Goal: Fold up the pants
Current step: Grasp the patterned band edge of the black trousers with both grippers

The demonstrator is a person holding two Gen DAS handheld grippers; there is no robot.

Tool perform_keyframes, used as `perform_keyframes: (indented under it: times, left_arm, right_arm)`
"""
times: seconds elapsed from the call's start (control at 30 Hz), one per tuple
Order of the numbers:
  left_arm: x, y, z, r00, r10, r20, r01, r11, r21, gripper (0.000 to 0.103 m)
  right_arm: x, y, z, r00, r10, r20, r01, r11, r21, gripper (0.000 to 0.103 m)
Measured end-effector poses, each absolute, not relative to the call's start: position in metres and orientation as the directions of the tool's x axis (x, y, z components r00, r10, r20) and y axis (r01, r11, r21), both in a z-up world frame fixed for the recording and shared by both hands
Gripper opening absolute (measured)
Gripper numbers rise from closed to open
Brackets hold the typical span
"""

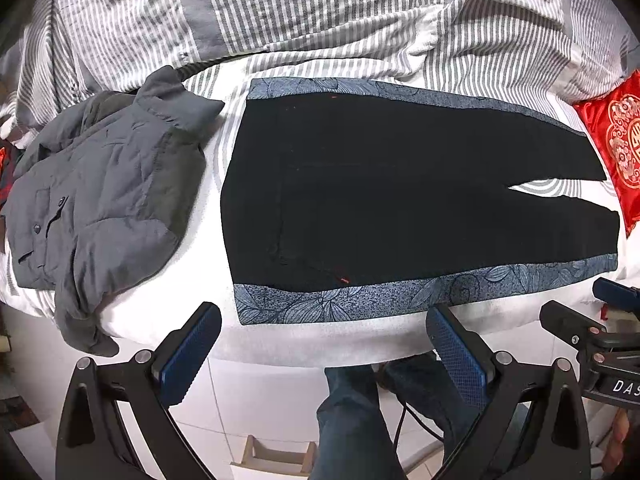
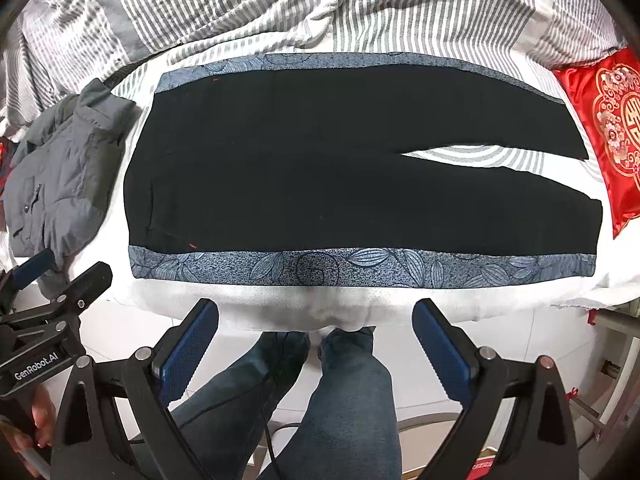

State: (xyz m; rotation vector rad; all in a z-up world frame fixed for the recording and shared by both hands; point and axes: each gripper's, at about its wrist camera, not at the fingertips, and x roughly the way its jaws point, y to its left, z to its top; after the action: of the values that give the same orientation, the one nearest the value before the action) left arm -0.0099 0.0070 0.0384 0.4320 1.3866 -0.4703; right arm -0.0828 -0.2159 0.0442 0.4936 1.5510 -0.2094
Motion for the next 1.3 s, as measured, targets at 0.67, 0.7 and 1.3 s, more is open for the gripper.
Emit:
perform_keyframes:
  times: [0.67, 0.7, 1.3]
  left_arm:
    - [0.0, 0.012, 0.025, 0.094, -0.074, -0.993, 0.532, 0.847, -0.013, 0.103]
    - [0.001, 0.013, 0.023, 0.09, -0.078, -0.993, 0.526, 0.851, -0.019, 0.103]
    - [-0.01, 0.058, -0.064, -0.037, -0.258, -0.965, 0.264, 0.929, -0.259, 0.103]
  right_arm:
    - [-0.082, -0.221, 0.033, 0.055, 0.231, -0.971, 0.468, 0.853, 0.229, 0.099]
    - [-0.083, -0.221, 0.032, 0.062, 0.242, -0.968, 0.472, 0.848, 0.242, 0.099]
    - [-0.128, -0.224, -0.076, 0.256, 0.594, -0.763, 0.581, 0.536, 0.613, 0.098]
